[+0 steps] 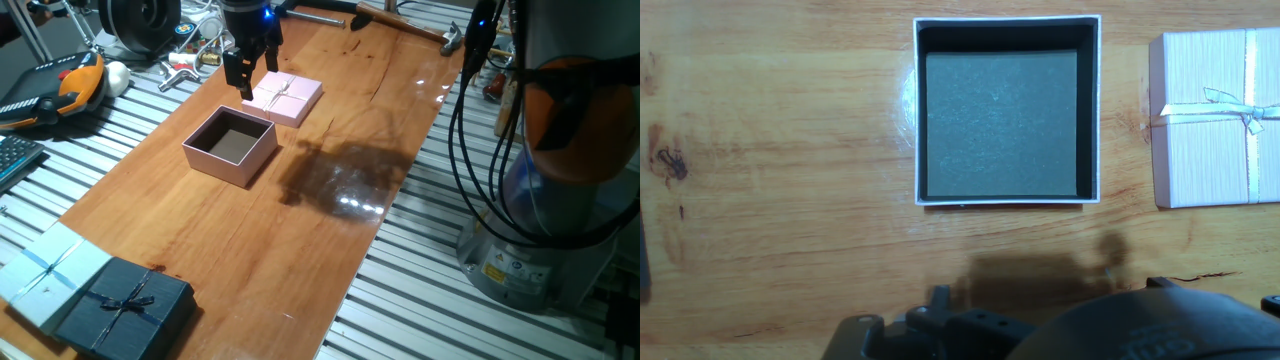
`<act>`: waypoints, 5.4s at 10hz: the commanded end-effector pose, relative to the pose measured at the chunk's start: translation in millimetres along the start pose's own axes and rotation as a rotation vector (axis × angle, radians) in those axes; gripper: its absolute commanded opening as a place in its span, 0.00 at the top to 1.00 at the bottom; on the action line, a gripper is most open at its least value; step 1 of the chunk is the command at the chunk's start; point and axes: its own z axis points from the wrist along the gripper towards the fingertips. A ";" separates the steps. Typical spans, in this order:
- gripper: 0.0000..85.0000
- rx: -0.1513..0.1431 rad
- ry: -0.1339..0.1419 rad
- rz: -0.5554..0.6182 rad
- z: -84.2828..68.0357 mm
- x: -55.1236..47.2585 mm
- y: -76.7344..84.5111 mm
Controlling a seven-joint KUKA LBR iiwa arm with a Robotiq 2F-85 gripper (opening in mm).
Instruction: Cover the box
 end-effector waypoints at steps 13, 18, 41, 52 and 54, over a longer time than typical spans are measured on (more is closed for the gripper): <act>1.00 0.046 0.039 -0.164 1.1 -4.5 -5.0; 1.00 0.059 0.033 -0.138 2.0 -5.6 -5.5; 1.00 0.047 0.041 -0.029 3.4 -9.7 -8.3; 1.00 0.046 0.046 0.011 4.4 -10.4 -4.7; 1.00 0.054 0.066 0.048 4.4 -10.4 -4.7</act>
